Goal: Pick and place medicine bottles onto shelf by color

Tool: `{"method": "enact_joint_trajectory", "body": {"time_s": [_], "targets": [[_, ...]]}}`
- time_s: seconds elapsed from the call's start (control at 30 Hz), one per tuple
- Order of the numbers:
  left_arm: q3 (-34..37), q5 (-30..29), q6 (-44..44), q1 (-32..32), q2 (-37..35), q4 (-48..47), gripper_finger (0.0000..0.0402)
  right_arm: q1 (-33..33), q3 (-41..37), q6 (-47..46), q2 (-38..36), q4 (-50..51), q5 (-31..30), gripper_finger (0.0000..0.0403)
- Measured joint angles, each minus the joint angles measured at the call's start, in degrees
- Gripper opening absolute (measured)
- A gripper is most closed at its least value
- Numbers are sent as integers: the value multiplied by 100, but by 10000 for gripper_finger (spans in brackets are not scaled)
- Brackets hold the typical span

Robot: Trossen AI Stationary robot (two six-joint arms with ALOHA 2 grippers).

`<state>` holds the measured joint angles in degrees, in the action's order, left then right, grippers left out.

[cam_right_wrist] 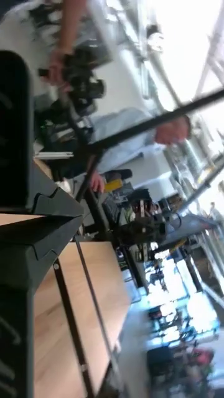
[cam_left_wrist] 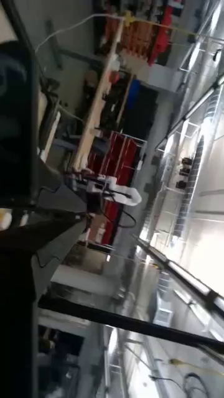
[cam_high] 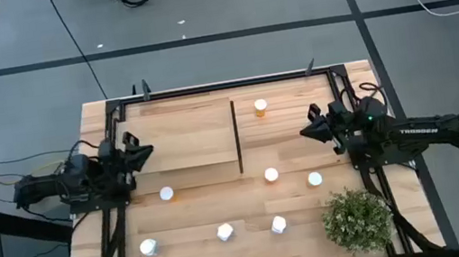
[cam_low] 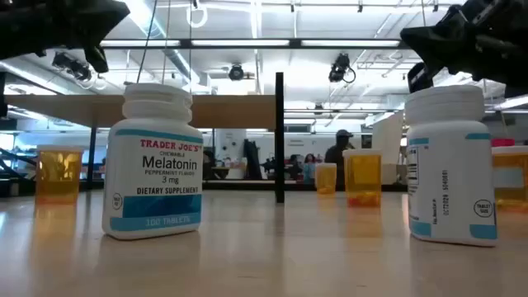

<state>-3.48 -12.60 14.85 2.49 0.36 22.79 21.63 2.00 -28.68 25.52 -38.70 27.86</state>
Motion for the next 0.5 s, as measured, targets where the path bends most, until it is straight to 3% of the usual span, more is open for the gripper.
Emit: {"method": "enact_joint_trajectory", "body": {"time_s": [0.2, 0.33, 0.5], "targets": [[-856, 0, -86, -7, 27, -375, 38, 0, 6, -691, 0, -29, -924, 15], [-2043, 2, -505, -6, 385, -1336, 33, 0, 340, -758, 64, -13, -1153, 15], [-3808, -2, -960, -7, 1421, -2679, 29, -1, 1294, -474, 369, 214, -1154, 15]]}}
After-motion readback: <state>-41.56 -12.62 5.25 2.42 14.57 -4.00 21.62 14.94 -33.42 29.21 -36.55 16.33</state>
